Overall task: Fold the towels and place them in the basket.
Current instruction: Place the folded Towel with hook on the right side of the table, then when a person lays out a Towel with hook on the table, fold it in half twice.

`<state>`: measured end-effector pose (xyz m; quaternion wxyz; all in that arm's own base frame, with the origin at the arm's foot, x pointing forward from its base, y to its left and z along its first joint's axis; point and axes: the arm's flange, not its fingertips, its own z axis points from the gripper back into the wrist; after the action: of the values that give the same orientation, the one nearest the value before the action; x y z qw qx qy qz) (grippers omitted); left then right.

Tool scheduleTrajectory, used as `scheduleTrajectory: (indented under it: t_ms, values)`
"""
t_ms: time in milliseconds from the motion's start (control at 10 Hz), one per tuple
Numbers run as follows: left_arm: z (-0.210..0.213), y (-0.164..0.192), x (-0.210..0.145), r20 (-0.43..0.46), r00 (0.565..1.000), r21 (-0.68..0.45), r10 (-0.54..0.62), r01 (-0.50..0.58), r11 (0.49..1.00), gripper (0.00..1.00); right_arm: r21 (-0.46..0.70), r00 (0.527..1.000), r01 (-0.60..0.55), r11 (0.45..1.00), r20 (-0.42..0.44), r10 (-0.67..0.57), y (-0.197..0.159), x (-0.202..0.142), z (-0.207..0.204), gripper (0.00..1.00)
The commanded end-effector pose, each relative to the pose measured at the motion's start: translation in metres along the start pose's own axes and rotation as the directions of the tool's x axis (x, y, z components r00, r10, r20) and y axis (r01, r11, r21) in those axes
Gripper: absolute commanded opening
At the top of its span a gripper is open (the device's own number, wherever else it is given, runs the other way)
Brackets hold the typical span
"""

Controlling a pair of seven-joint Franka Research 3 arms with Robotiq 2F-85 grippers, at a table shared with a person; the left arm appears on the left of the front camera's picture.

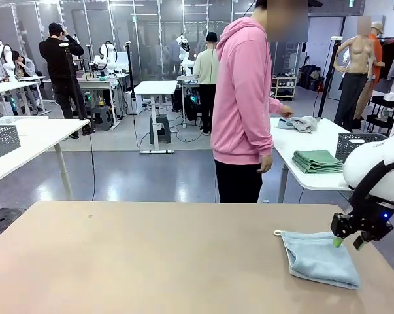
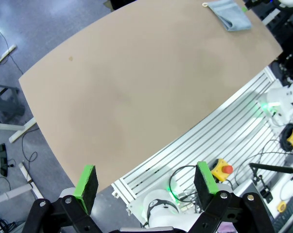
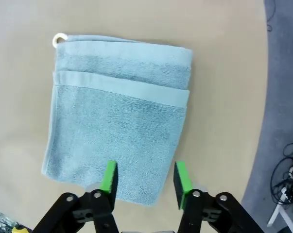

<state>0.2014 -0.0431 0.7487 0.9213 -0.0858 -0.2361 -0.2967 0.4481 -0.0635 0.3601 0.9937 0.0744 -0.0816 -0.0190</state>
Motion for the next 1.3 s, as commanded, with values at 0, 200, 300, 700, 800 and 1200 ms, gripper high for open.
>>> scheduleTrajectory:
  t_ms: [0,200,300,700,800,1200]
  values:
    - [0.001,-0.001,0.001,-0.001,1.0,0.007,-0.004,0.004,1.0,1.0,-0.06,1.0,0.027,0.998,0.008,-0.026,0.01,-0.002,0.005,1.0]
    - [0.001,-0.001,0.001,-0.001,1.0,0.007,-0.004,0.004,1.0,1.0,-0.051,1.0,0.01,0.999,0.006,-0.01,0.016,0.004,0.0,1.0]
    - [0.001,-0.001,0.001,-0.001,1.0,0.007,-0.004,0.004,1.0,1.0,-0.033,1.0,0.0,0.999,0.003,0.0,0.004,0.001,0.005,1.0]
    - [0.001,-0.001,0.001,-0.001,1.0,0.007,-0.004,0.004,1.0,1.0,-0.033,1.0,0.0,0.999,0.003,0.0,0.004,0.001,0.005,1.0]
    - [0.001,-0.001,0.001,-0.001,1.0,0.007,-0.004,0.004,1.0,1.0,-0.033,1.0,0.0,0.999,0.003,0.0,0.004,0.001,0.005,1.0]
    - [0.001,-0.001,0.001,-0.001,1.0,0.007,-0.004,0.004,1.0,1.0,-0.033,1.0,0.0,0.999,0.003,0.0,0.004,0.001,0.005,1.0]
